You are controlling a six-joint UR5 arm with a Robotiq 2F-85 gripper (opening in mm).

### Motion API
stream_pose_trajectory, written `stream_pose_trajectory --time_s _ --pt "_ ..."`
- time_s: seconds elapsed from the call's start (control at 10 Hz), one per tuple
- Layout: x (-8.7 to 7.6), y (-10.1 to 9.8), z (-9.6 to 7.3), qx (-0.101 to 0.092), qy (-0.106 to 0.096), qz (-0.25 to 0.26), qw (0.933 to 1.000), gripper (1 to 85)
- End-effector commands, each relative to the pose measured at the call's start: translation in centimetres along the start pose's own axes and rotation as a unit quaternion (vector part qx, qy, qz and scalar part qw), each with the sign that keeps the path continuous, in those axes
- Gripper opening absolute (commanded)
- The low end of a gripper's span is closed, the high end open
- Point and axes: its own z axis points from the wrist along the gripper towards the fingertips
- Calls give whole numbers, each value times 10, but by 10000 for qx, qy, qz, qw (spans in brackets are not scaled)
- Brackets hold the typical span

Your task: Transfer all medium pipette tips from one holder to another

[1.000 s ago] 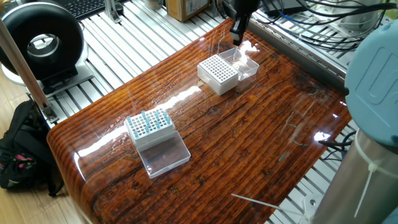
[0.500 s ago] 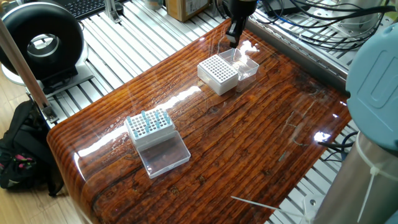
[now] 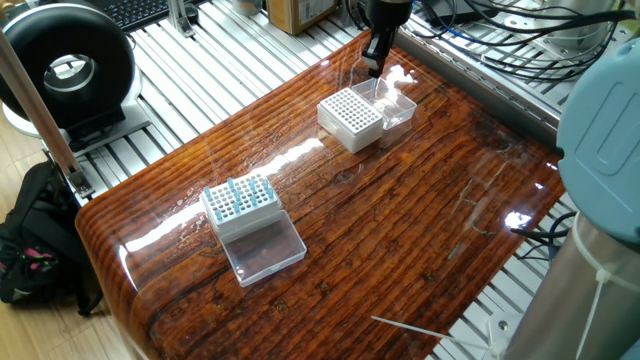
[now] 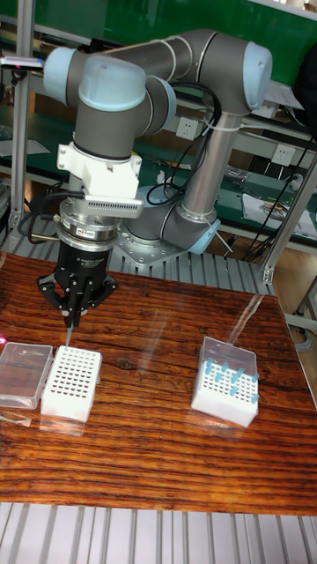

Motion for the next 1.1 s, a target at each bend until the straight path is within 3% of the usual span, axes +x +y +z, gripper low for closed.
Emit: stream_pose_trajectory --time_s 0.0,1.0 --pt "4 2 6 7 -15 26 10000 63" --pt "9 4 13 24 -17 41 10000 63"
